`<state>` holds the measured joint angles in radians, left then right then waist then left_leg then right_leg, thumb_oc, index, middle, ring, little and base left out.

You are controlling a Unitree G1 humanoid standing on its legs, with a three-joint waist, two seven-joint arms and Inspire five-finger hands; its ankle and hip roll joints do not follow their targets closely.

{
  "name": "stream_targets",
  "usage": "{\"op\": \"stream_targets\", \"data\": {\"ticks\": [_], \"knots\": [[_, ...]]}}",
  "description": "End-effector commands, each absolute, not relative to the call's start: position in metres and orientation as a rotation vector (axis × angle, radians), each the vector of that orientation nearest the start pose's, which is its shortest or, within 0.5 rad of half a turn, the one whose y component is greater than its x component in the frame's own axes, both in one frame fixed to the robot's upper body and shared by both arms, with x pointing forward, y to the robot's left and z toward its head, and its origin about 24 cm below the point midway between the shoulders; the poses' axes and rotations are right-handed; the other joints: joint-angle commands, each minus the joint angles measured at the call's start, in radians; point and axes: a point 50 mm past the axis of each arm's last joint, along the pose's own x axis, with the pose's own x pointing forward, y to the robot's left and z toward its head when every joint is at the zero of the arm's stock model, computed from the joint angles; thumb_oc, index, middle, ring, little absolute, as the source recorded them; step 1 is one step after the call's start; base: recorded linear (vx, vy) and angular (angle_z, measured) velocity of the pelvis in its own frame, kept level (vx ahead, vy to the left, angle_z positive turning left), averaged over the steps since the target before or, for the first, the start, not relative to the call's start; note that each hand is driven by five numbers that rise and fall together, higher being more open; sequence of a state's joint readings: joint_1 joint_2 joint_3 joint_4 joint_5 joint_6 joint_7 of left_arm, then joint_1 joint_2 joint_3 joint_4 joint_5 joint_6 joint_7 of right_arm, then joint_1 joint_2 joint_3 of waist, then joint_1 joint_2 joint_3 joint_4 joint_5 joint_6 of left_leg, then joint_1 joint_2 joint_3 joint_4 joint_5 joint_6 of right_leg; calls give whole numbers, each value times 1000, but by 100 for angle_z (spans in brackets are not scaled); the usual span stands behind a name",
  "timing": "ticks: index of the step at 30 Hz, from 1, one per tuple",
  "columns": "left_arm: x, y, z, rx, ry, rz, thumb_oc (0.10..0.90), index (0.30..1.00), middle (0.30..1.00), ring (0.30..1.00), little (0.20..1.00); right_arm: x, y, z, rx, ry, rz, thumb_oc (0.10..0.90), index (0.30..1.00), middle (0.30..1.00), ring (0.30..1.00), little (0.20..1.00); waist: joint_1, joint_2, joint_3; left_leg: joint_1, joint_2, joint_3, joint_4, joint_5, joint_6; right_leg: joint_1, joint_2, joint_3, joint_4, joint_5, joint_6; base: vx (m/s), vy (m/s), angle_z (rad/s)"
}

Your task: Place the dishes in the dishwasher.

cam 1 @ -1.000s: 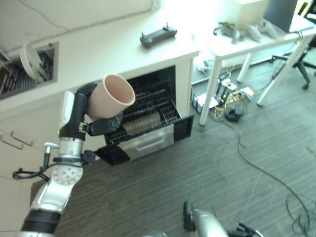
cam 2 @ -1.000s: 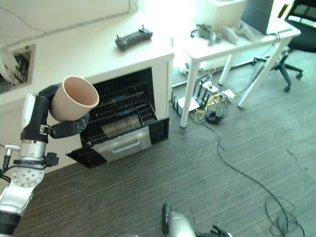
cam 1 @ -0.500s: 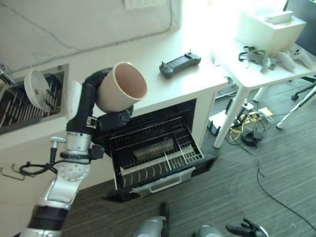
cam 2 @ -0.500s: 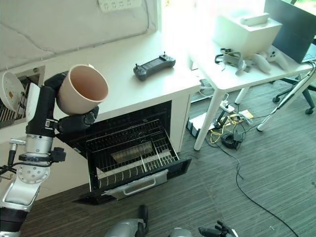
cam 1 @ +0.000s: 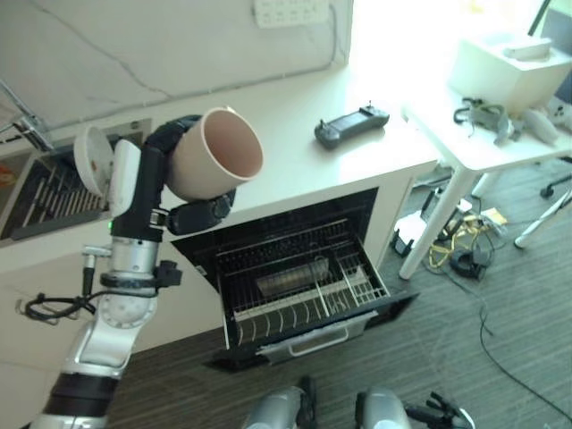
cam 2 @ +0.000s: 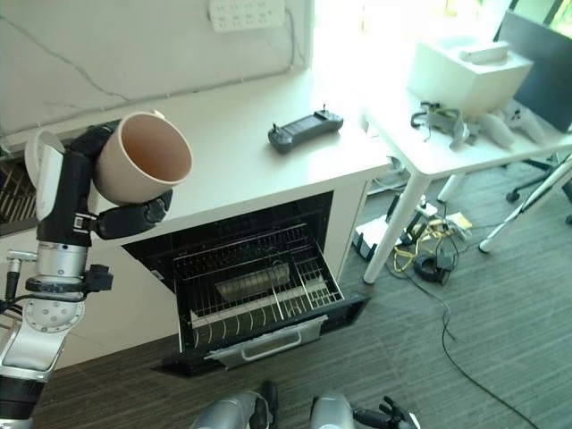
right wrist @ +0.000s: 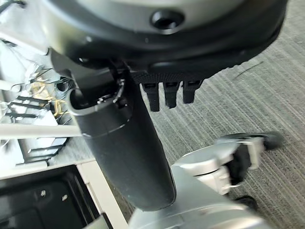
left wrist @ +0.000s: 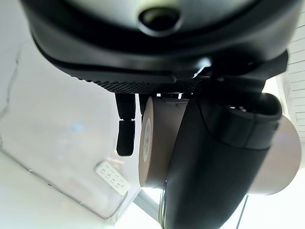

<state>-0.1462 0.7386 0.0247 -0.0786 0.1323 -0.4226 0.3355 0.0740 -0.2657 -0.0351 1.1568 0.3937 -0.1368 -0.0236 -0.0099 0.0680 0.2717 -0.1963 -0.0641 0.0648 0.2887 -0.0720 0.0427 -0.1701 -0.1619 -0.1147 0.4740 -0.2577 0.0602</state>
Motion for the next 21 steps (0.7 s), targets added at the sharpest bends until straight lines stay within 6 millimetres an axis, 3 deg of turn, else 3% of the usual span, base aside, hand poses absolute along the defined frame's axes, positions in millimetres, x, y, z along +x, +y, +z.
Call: {"op": "stream_targets", "data": {"ticks": [1,3,4,7,9,11,12,18,21], "knots": [[250,245,248,681,-1054,247,400,300,300,300,300,95,-274,-142,55,955,-432,800,900,900,900,900,-33,24,-15,114,84,-51,11,-196,1,99,40,-12,-174,80,42,52,-225,55],[250,245,248,681,-1054,247,400,300,300,300,300,95,-274,-142,55,955,-432,800,900,900,900,900,-33,24,-15,114,84,-51,11,-196,1,99,40,-12,-174,80,42,64,-291,29],[245,246,243,655,-1040,250,400,300,300,300,300,100,-274,-141,14,939,-359,800,900,900,900,900,-5,-7,-31,97,155,-1,11,-172,-59,103,33,-52,-174,29,31,132,-545,-1],[242,246,243,635,-1028,257,400,300,300,300,300,106,-274,-137,-33,913,-329,800,900,900,900,900,-2,-13,-38,85,194,11,11,-149,-86,107,48,-62,-174,6,12,96,-358,-12],[243,247,247,601,-1009,234,400,300,300,300,300,110,-280,-131,-57,862,-352,800,900,900,900,900,-8,-18,-38,59,232,34,11,-103,-106,115,62,-77,-174,-13,-17,48,-249,34],[244,245,248,589,-1011,215,400,300,300,300,300,111,-284,-128,-53,838,-374,800,900,900,900,900,-14,-19,-37,59,231,65,11,-93,-106,120,58,-98,-174,-18,-21,24,-117,47],[246,243,248,580,-1015,200,400,300,300,300,300,113,-286,-125,-52,802,-391,800,900,900,900,900,-24,-21,-38,84,225,97,11,-119,-102,130,48,-113,-174,-29,-13,29,-60,67],[242,235,237,581,-1023,184,400,300,300,300,300,138,-297,-98,-12,560,-480,800,900,900,900,900,-34,-9,-35,92,205,87,11,-119,-101,126,33,-111,-174,-11,-9,-27,63,27],[245,236,233,537,-985,165,400,300,300,300,300,164,-301,-61,-20,293,-514,800,900,900,900,900,-49,-9,-56,95,189,67,11,-146,-103,116,27,-98,-174,-7,10,-12,80,-5]]}}
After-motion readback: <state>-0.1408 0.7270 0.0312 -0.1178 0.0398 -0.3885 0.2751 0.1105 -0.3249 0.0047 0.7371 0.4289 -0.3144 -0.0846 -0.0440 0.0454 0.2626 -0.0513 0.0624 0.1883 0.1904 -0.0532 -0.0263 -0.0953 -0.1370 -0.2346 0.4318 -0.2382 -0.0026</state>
